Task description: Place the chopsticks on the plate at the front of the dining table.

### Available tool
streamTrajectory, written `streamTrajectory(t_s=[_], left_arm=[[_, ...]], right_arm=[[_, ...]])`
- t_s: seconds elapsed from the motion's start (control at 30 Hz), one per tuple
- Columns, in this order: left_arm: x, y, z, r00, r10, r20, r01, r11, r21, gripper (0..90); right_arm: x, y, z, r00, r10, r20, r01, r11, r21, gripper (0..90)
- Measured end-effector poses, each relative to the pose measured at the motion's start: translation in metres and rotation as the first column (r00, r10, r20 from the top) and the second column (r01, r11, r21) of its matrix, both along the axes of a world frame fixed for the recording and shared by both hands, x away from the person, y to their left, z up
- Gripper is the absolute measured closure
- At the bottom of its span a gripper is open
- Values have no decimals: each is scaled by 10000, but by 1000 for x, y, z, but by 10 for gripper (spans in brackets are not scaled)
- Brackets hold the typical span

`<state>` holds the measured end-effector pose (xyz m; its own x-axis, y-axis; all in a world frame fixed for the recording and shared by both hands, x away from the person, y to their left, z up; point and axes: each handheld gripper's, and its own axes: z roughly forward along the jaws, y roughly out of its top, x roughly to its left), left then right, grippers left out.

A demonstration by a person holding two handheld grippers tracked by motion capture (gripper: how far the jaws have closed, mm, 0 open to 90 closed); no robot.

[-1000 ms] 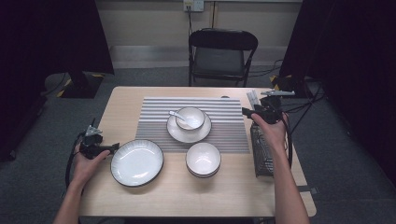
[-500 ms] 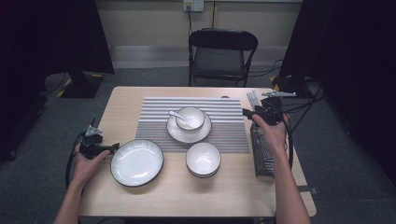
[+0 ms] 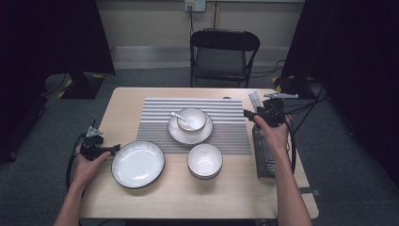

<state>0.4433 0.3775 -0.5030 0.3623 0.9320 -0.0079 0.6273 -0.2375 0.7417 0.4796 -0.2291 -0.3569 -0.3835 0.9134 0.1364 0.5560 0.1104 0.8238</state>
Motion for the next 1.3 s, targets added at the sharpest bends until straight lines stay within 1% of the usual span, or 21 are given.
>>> streamTrajectory(t_s=[0.07,0.27,0.37,0.53,0.6,0.67,0.77,0.8,0.9,0.93,1.03,1.13,1.17,1.2,1.3], left_arm=[[0,0,0,10000,1,0,-1,10000,-4,150],[0,0,0,10000,-1,0,1,10000,1,150],[0,0,0,10000,-1,-2,1,10000,-7,150],[0,0,0,10000,0,1,0,10000,-6,150],[0,0,0,10000,10,4,-10,10000,-13,150],[0,0,0,10000,1,1,-1,10000,-7,150],[0,0,0,10000,8,5,-8,10000,-18,150],[0,0,0,10000,-3,-2,3,10000,-2,150],[0,0,0,10000,-1,-1,1,10000,-5,150],[0,0,0,10000,-1,-1,1,10000,-3,150],[0,0,0,10000,0,-2,0,10000,-5,150],[0,0,0,10000,1,2,-1,10000,-1,150],[0,0,0,10000,1,1,-1,10000,2,150],[0,0,0,10000,-1,-1,1,10000,-5,150],[0,0,0,10000,0,-1,0,10000,-5,150]], right_arm=[[0,-1,-1,10000,-30,-17,31,9998,207,370],[0,0,0,10000,-91,17,91,9998,147,359],[-1,0,0,9997,-163,158,160,9997,210,357],[1,1,-1,9999,60,-152,-58,9999,113,366],[2,1,-1,9998,71,-171,-69,9999,121,379],[2,0,-2,9996,177,-218,-172,9996,218,417],[0,1,-2,9987,410,-296,-404,9990,208,473],[-1,1,-1,9986,407,-328,-402,9991,156,496],[-3,1,-2,9994,267,-232,-266,9996,38,552],[-4,0,-2,9993,248,-276,-247,9997,37,567],[-5,-2,-6,9989,63,-469,-71,9998,-174,612],[-7,-5,-6,9993,-29,-375,21,9998,-218,678],[-7,-6,-6,9990,-67,-444,58,9998,-209,696],[-7,-6,-7,9988,-61,-487,46,9995,-304,730],[-8,-8,-8,9978,-130,-644,105,9992,-385,767]])
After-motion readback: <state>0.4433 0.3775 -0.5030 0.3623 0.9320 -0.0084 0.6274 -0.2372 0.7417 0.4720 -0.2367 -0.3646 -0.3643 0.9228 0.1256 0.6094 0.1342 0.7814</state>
